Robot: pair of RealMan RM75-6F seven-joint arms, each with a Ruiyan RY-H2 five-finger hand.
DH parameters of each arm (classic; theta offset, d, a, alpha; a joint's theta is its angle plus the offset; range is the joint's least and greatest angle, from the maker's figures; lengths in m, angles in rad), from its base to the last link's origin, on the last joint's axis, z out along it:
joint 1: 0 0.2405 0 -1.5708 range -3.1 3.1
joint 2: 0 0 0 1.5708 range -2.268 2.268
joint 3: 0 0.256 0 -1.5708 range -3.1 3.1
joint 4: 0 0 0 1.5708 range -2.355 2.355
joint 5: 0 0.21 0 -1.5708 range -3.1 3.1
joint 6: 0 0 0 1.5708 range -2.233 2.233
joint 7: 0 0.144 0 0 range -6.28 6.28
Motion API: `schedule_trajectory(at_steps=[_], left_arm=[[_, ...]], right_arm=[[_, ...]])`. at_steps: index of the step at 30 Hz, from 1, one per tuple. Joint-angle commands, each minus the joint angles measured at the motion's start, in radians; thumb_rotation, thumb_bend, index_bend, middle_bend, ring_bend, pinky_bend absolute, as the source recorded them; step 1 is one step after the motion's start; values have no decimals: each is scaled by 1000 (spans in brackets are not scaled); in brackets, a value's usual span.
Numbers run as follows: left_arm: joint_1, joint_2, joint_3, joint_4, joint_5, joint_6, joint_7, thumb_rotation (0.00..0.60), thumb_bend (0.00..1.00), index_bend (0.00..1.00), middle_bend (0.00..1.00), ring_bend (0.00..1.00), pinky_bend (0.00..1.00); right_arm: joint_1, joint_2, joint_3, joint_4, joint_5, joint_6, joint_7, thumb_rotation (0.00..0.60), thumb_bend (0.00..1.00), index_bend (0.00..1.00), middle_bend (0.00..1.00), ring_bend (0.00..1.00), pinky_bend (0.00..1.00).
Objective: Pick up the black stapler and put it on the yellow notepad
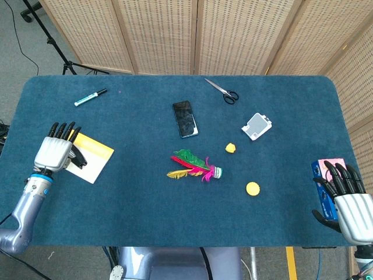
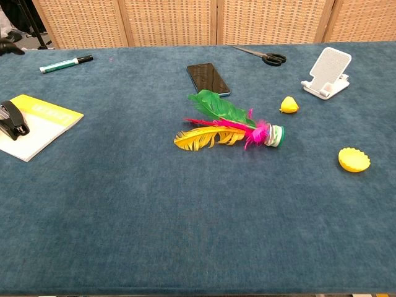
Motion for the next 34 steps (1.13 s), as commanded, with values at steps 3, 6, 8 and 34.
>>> schedule_trajectory(at_steps=[3, 6, 8, 34], left_arm=[[85, 161, -6, -286, 95, 167, -36, 600, 241, 32, 0, 0, 0], [121, 225, 8, -398, 122, 214, -23, 600, 237, 32, 0, 0, 0], [144, 258, 19, -455, 139, 237, -16, 600, 236, 32, 0, 0, 0], [350, 425, 157, -612, 325, 349, 1, 600, 227, 32, 0, 0, 0]], right_arm=[[-1, 4, 2, -6, -4, 7, 5, 600, 208, 257, 57, 0, 20], [-2, 7, 4, -12, -7, 11, 7, 600, 208, 257, 57, 0, 20], [-1, 9, 6, -16, -9, 14, 9, 600, 208, 257, 57, 0, 20], [-2, 18, -3, -39, -41, 11, -5, 600, 208, 257, 57, 0, 20]])
